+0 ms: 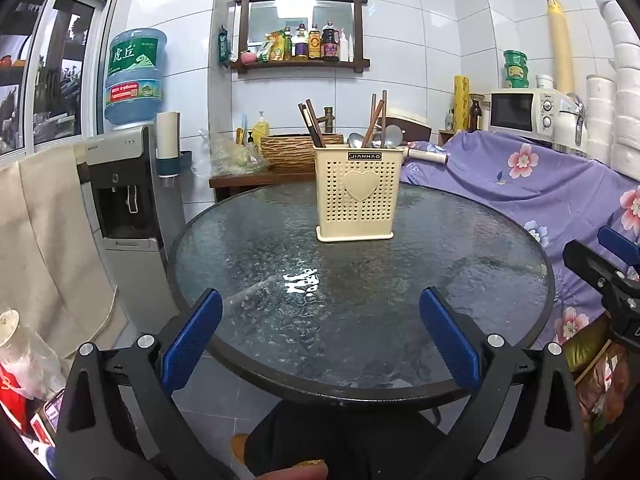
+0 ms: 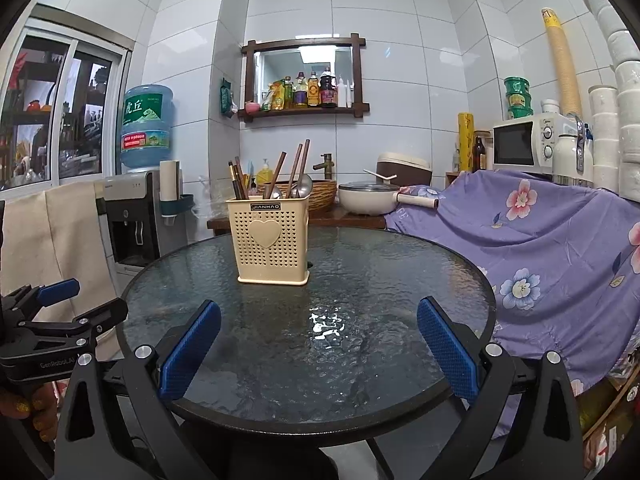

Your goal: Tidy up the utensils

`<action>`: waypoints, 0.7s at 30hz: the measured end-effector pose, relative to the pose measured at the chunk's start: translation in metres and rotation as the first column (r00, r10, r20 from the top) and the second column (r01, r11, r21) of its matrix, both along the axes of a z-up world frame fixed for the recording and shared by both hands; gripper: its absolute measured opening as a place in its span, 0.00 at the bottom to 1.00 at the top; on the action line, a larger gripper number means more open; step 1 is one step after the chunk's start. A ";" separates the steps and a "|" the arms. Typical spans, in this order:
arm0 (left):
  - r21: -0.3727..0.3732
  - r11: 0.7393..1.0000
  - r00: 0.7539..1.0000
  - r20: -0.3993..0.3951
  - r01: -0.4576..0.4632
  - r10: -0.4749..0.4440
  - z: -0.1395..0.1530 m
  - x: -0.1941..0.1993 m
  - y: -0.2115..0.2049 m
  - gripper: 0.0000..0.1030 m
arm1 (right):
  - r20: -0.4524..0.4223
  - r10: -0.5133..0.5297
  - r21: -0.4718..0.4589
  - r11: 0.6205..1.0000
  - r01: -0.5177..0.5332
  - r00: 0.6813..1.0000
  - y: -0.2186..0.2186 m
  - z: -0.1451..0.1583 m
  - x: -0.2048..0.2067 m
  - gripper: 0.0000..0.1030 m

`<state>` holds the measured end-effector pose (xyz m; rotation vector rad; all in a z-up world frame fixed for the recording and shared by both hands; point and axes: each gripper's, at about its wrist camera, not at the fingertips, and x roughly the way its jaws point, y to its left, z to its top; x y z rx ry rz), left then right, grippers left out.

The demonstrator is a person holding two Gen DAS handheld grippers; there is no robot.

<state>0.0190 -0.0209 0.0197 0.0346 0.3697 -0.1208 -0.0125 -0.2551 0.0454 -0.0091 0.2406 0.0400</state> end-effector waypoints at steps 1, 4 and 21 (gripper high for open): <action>0.007 1.000 1.000 0.001 -0.004 0.004 0.000 0.000 0.000 0.94 | 0.000 -0.002 -0.002 1.000 0.002 1.000 0.000 0.000 0.000 0.94; 0.009 1.000 1.000 0.008 -0.009 0.009 0.000 -0.001 0.000 0.94 | -0.002 0.002 0.002 1.000 -0.002 1.000 0.000 0.000 0.000 0.94; 0.002 1.000 1.000 -0.005 -0.008 0.008 0.000 0.000 -0.003 0.94 | -0.002 0.016 0.013 1.000 -0.016 1.000 0.002 0.003 0.000 0.94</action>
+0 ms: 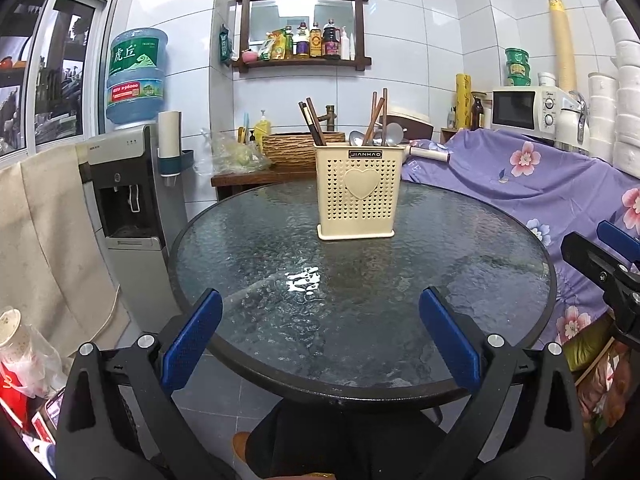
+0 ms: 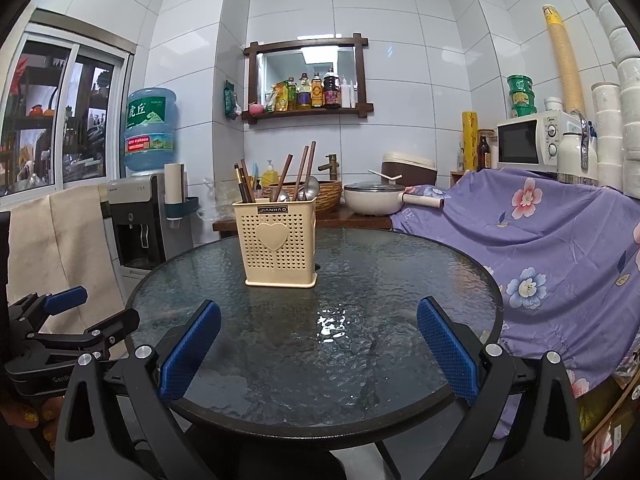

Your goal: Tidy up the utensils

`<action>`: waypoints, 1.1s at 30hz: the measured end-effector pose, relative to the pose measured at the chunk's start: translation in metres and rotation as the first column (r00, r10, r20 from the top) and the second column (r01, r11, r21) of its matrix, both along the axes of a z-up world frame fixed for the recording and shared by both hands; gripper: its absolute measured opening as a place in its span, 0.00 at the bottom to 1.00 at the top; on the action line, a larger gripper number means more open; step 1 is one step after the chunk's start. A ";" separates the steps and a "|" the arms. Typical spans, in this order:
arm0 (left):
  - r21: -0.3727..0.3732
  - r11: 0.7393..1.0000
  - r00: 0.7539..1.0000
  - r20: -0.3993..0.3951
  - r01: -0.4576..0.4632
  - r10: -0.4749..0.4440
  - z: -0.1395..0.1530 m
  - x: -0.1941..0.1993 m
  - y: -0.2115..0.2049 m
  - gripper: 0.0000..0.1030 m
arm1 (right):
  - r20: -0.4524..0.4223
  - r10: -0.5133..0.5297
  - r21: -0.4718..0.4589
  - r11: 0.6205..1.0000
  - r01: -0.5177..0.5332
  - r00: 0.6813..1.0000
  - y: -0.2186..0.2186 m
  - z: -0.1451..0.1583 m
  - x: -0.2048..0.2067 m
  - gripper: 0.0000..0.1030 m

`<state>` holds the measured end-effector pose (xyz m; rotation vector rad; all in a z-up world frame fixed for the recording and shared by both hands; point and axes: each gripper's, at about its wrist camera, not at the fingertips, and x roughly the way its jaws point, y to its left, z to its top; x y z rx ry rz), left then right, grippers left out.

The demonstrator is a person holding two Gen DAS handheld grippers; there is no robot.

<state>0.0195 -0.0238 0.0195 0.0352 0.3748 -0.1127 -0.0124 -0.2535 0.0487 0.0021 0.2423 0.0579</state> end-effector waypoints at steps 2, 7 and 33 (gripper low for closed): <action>-0.002 1.000 1.000 0.002 0.002 -0.002 0.000 0.000 0.001 0.94 | -0.001 0.004 -0.003 1.000 -0.004 1.000 0.001 0.001 0.000 0.94; -0.004 1.000 1.000 0.005 0.001 -0.001 0.001 0.000 0.001 0.94 | 0.001 0.008 -0.002 1.000 -0.008 1.000 0.003 0.002 0.001 0.94; -0.013 1.000 1.000 0.015 0.006 -0.005 0.003 0.001 0.003 0.94 | 0.005 0.002 -0.016 1.000 -0.002 1.000 0.005 0.000 0.001 0.94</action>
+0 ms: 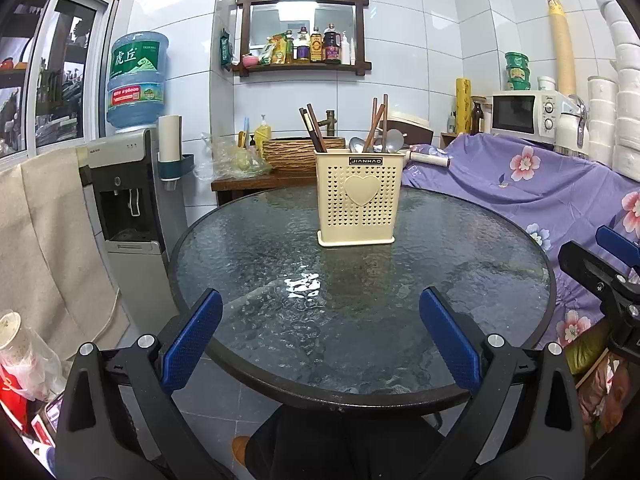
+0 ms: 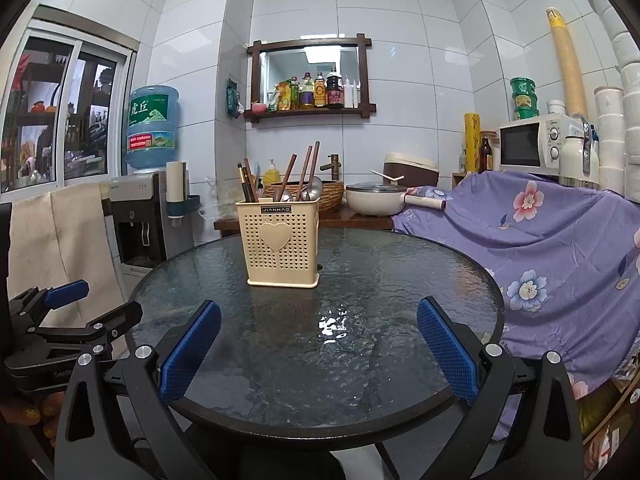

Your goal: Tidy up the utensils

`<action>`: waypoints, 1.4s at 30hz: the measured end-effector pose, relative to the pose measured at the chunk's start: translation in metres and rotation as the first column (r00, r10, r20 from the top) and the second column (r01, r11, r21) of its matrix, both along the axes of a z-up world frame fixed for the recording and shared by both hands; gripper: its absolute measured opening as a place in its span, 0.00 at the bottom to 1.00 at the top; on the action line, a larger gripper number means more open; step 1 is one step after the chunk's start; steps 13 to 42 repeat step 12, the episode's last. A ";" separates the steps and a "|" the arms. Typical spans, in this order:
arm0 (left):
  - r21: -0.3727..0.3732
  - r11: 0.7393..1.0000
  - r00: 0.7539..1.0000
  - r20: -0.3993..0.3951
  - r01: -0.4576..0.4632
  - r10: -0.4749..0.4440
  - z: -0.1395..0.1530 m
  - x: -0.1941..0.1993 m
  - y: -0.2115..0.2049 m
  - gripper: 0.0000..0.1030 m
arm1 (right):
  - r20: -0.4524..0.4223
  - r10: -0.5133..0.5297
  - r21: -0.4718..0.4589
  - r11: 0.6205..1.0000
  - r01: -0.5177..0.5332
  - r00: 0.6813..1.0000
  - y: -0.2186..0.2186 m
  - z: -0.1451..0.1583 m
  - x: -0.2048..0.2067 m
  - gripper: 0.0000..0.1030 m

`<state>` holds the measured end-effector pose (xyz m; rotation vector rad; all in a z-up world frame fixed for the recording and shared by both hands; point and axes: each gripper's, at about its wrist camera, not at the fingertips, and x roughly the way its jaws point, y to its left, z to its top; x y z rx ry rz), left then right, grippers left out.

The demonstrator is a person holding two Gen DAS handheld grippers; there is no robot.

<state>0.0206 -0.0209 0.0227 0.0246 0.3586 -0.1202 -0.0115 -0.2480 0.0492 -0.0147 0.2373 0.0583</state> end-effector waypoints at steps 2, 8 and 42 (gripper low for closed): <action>-0.006 1.000 1.000 -0.002 0.002 -0.002 0.000 0.000 0.000 0.94 | 0.002 -0.001 -0.003 1.000 0.001 1.000 0.001 0.000 0.000 0.94; 0.020 1.000 1.000 -0.003 -0.006 0.006 0.001 0.001 -0.001 0.94 | -0.001 0.000 -0.001 1.000 0.000 1.000 0.001 0.000 0.000 0.94; 0.005 1.000 1.000 -0.012 -0.007 0.007 0.001 0.002 0.000 0.94 | -0.001 0.001 -0.003 1.000 -0.001 1.000 0.003 -0.001 -0.001 0.94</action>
